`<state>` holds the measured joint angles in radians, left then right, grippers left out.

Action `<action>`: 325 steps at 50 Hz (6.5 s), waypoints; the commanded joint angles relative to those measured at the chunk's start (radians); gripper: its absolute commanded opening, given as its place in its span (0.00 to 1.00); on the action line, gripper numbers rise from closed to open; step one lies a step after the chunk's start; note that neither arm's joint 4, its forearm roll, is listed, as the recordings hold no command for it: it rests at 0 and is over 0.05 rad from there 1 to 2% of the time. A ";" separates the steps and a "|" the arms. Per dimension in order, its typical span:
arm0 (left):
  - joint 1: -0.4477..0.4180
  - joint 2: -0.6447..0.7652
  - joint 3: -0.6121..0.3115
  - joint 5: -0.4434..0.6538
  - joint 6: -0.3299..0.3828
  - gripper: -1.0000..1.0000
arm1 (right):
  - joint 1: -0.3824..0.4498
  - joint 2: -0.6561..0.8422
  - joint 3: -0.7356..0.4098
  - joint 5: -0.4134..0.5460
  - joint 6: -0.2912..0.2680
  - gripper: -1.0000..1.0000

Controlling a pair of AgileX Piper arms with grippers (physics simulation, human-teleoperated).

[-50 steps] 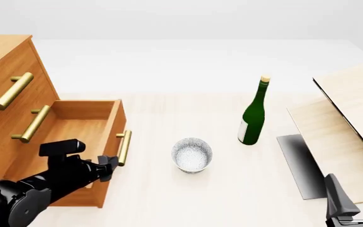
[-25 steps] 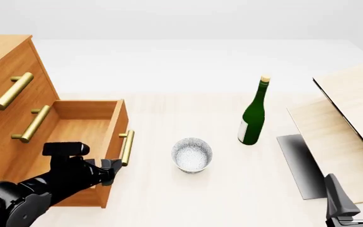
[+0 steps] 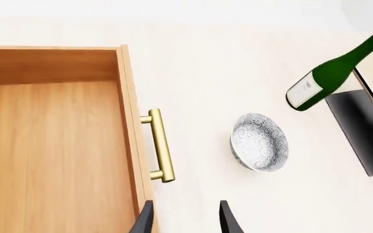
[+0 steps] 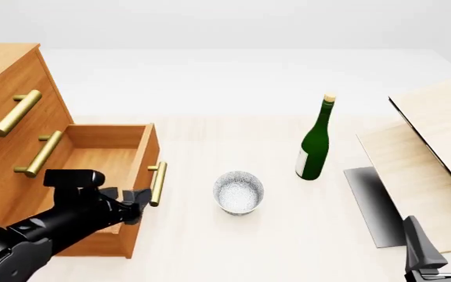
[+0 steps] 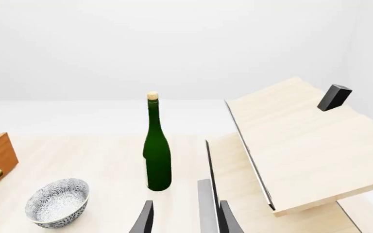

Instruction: Put the bowl in the bottom drawer of the cabinet and close it.

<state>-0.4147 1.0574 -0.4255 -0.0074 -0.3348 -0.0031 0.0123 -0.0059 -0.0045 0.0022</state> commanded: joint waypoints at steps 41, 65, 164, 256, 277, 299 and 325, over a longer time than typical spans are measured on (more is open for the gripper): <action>-0.125 -0.301 -0.095 0.069 0.202 1.00 | 0.000 0.000 0.001 -0.001 0.000 1.00; -0.109 -0.293 -0.112 0.073 0.218 1.00 | 0.000 0.000 0.001 -0.001 0.000 1.00; -0.220 0.214 -0.692 0.520 -0.015 1.00 | 0.000 0.000 0.001 -0.001 -0.001 1.00; -0.134 0.675 -0.610 0.117 -0.308 1.00 | 0.000 0.000 0.001 -0.001 0.000 1.00; -0.159 0.746 -0.589 0.052 -0.355 1.00 | 0.000 0.000 0.001 -0.001 0.000 1.00; -0.157 0.798 -0.571 0.004 -0.382 1.00 | 0.000 0.000 0.001 -0.001 -0.001 1.00; -0.185 0.885 -0.575 -0.045 -0.425 1.00 | 0.000 0.000 0.001 -0.001 0.000 1.00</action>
<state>-0.6198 1.9127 -1.0194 -0.0462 -0.7190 -0.0035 0.0135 -0.0050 -0.0065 0.0019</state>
